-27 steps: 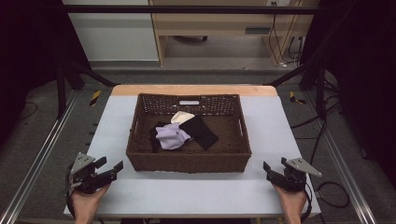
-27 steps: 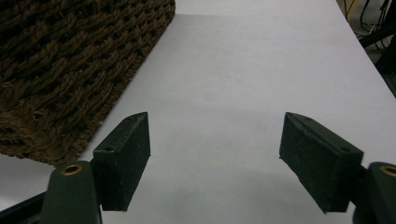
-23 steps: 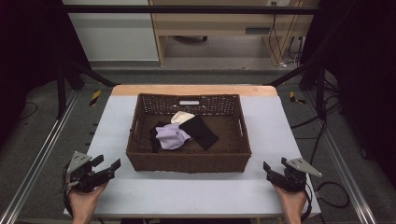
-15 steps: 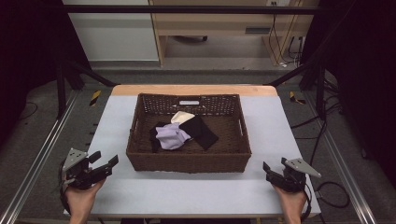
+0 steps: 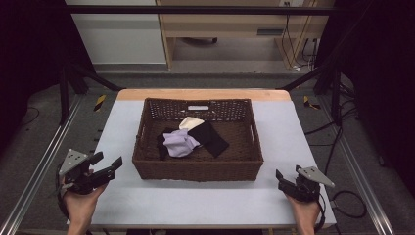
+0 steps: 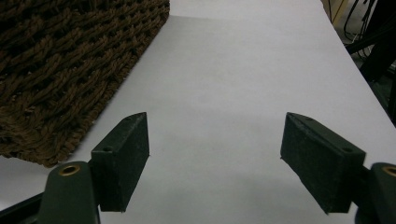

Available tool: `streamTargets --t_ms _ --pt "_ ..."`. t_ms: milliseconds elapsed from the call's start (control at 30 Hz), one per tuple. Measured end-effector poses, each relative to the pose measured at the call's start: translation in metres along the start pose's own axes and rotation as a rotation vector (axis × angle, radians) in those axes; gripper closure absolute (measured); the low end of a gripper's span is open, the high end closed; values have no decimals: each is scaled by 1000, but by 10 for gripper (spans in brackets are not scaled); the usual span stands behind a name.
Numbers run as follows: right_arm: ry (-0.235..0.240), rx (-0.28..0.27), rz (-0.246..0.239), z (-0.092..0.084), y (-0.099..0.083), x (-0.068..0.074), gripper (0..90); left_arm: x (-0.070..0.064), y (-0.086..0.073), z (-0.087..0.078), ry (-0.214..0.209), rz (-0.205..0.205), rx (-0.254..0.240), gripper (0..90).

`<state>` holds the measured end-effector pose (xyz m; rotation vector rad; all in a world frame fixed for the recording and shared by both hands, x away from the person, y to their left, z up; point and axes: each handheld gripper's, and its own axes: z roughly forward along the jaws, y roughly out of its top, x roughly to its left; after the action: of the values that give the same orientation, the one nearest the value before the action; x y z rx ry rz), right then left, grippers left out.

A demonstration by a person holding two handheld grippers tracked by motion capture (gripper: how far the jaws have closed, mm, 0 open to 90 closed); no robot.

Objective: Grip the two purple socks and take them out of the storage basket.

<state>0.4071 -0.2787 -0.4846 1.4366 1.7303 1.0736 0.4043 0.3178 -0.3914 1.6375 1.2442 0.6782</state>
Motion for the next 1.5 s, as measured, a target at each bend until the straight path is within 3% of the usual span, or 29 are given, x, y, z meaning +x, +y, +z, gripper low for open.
streamTargets --t_ms 267,967,1500 --pt "-10 12 -6 1 0 1 235 -6 15 5 -18 13 -17 243" --pt "-10 25 -9 2 1 2 222 -49 63 36 -69 81 -29 256" --pt "-14 30 -17 3 1 2 225 -69 91 67 -56 119 -15 274"
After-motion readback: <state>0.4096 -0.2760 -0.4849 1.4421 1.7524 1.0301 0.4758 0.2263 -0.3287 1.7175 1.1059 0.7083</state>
